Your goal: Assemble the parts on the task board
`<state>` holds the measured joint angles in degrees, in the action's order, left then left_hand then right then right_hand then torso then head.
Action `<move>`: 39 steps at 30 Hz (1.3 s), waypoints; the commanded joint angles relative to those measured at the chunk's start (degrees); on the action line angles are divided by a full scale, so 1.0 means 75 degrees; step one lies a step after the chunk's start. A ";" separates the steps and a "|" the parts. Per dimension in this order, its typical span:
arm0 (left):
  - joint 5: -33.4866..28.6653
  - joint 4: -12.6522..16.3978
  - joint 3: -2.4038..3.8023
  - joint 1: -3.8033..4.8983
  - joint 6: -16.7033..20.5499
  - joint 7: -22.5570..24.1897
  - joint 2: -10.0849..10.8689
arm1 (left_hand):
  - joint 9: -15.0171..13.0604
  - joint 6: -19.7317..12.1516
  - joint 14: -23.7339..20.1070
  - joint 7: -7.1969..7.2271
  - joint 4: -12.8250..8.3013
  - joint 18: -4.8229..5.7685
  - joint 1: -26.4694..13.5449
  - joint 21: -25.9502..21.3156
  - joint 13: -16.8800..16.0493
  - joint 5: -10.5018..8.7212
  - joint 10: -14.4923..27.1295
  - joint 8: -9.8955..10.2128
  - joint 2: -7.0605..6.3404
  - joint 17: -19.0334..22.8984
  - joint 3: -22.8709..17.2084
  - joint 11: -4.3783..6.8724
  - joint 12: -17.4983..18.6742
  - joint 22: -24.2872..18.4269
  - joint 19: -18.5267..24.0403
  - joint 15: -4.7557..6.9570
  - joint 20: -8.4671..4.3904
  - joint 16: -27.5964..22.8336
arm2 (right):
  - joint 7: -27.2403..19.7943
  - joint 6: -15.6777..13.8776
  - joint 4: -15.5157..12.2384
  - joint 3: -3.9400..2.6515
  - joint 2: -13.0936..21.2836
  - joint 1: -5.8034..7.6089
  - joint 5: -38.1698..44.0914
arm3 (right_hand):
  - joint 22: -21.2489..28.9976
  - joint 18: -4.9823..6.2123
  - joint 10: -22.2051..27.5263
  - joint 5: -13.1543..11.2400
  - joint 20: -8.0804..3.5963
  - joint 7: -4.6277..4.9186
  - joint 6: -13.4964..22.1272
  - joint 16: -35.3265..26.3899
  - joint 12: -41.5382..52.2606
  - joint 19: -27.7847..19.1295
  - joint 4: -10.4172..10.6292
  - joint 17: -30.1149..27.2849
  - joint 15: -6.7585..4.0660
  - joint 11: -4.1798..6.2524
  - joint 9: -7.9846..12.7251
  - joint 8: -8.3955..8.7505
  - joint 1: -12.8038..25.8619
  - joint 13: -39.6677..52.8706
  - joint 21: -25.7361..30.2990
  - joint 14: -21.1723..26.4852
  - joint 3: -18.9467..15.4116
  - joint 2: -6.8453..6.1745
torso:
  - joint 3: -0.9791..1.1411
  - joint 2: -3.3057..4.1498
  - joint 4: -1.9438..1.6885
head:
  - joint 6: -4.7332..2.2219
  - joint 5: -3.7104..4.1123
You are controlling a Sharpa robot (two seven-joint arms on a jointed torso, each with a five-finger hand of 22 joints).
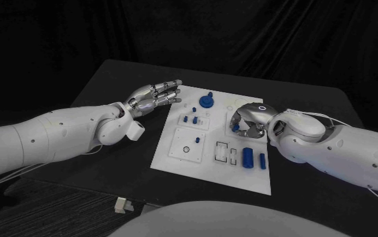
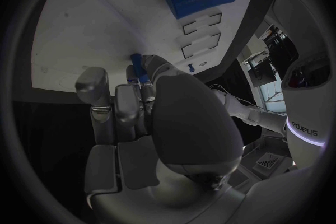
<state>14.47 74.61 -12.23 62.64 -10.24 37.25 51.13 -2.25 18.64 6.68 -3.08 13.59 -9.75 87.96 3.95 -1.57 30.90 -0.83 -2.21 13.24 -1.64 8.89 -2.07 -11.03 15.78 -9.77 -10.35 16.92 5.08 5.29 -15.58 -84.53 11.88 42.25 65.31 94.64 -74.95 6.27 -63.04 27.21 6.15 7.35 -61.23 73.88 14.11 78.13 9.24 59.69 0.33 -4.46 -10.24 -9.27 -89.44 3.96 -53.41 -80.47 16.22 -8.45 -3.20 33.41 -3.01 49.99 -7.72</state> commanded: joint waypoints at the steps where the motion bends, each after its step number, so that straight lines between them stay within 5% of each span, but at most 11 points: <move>1: -0.0038 0.0003 0.0006 -0.0013 -0.0120 0.0064 -0.0021 | -0.0009 0.0017 -0.0022 -0.0010 0.0000 0.0138 0.0029 0.0037 -0.0004 0.0053 0.0006 -0.0026 0.0076 -0.0009 -0.0038 -0.0041 -0.0007 -0.0009 -0.0058 -0.0047 -0.0013 0.0030 | -0.0144 -0.0328 -0.0021 0.0003 0.0019 -0.0025 0.0263 | -0.0896 0.0019 -0.0069 0.0037 -0.0066 0.0003 -0.0042 0.0025 -0.0051 -0.0001 -0.0033 0.0016 -0.0069 0.0006 -0.0030 -0.0031 -0.0093 0.0020 -0.0080 -0.0011 0.0081 0.0026 | 0.0001 -0.0001 0.0006 | 0.0001 -0.0011; 14: -0.0038 0.0000 0.0006 -0.0018 -0.0114 0.0040 -0.0021 | -0.0012 0.0040 -0.0025 -0.0033 -0.0004 0.0143 0.0032 0.0037 -0.0004 0.0062 0.0006 -0.0032 0.0081 -0.0009 -0.0053 -0.0036 -0.0008 -0.0014 -0.0062 -0.0046 -0.0014 0.0029 | -0.0228 -0.0756 -0.0138 0.0001 0.0112 0.0025 0.0385 | -0.0912 0.0005 -0.0243 -0.0062 -0.0088 0.0054 -0.0100 0.0027 -0.0070 0.0001 -0.0188 0.0018 -0.0080 0.0015 -0.0126 -0.0076 -0.0108 0.0031 -0.0200 -0.0017 0.0237 0.0027 | 0.0002 -0.0007 0.0003 | 0.0001 -0.0027; 23: -0.0038 0.0001 0.0006 -0.0020 -0.0094 0.0046 -0.0012 | -0.0014 0.0054 -0.0028 -0.0046 -0.0007 0.0146 0.0034 0.0038 -0.0003 0.0070 0.0006 -0.0035 0.0085 -0.0008 -0.0066 -0.0030 -0.0005 -0.0018 -0.0065 -0.0043 -0.0015 0.0029 | -0.0190 -0.0877 -0.0751 0.0001 0.0333 0.0388 0.0521 | -0.0906 0.0009 -0.0346 -0.0076 -0.0093 0.0050 -0.0109 -0.0006 -0.0064 -0.0017 -0.0240 -0.0037 -0.0088 0.0029 -0.0159 -0.0080 -0.0094 0.0040 -0.0203 0.0000 0.0286 0.0023 | 0.0003 -0.0003 0.0006 | 0.0001 -0.0051; 32: -0.0038 -0.0010 0.0006 -0.0023 -0.0105 0.0053 -0.0027 | -0.0014 0.0054 -0.0028 -0.0046 -0.0007 0.0146 0.0034 0.0038 -0.0003 0.0070 0.0006 -0.0035 0.0085 -0.0008 -0.0066 -0.0030 -0.0005 -0.0018 -0.0065 -0.0043 -0.0015 0.0029 | -0.0074 -0.0284 -0.1569 0.0000 0.0179 0.0682 0.0575 | -0.0894 0.0016 -0.0393 -0.0125 -0.0097 0.0049 -0.0068 -0.0044 -0.0087 -0.0042 -0.0265 -0.0094 -0.0093 0.0035 -0.0172 -0.0050 -0.0056 0.0039 -0.0179 0.0020 0.0325 0.0019 | 0.0001 -0.0001 0.0008 | 0.0001 -0.0029; 39: -0.0038 -0.0018 0.0006 -0.0027 -0.0120 0.0060 -0.0065 | -0.0012 0.0042 -0.0033 -0.0046 -0.0009 0.0148 0.0035 0.0036 -0.0003 0.0075 0.0006 -0.0034 0.0087 -0.0007 -0.0076 -0.0029 -0.0003 -0.0026 -0.0064 -0.0040 -0.0015 0.0026 | -0.0132 0.0169 -0.1494 -0.0001 -0.0516 0.0658 0.0925 | -0.0879 0.0025 -0.0449 -0.0313 -0.0101 0.0036 -0.0076 -0.0091 -0.0133 -0.0072 -0.0292 -0.0163 -0.0101 0.0048 -0.0210 -0.0042 0.0025 0.0035 -0.0154 0.0035 0.0359 0.0030 | 0.0000 -0.0007 0.0008 | 0.0001 0.0047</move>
<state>14.47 74.36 -12.24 62.52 -10.44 36.99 50.78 -2.30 18.85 6.67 -3.28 13.59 -9.76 88.19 3.96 -1.57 31.14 -0.83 -2.21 13.47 -1.64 8.57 -2.06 -11.03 15.63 -9.97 -10.34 16.71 5.08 4.01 -17.25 -95.93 11.92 38.69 70.39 99.02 -74.92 6.28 -64.39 25.10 5.51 7.76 -61.64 73.49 13.28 77.89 7.19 58.56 -0.26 -5.76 -11.76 -9.75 -89.86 4.17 -54.58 -80.31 18.59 -8.31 -3.19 33.39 -2.97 49.99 -7.51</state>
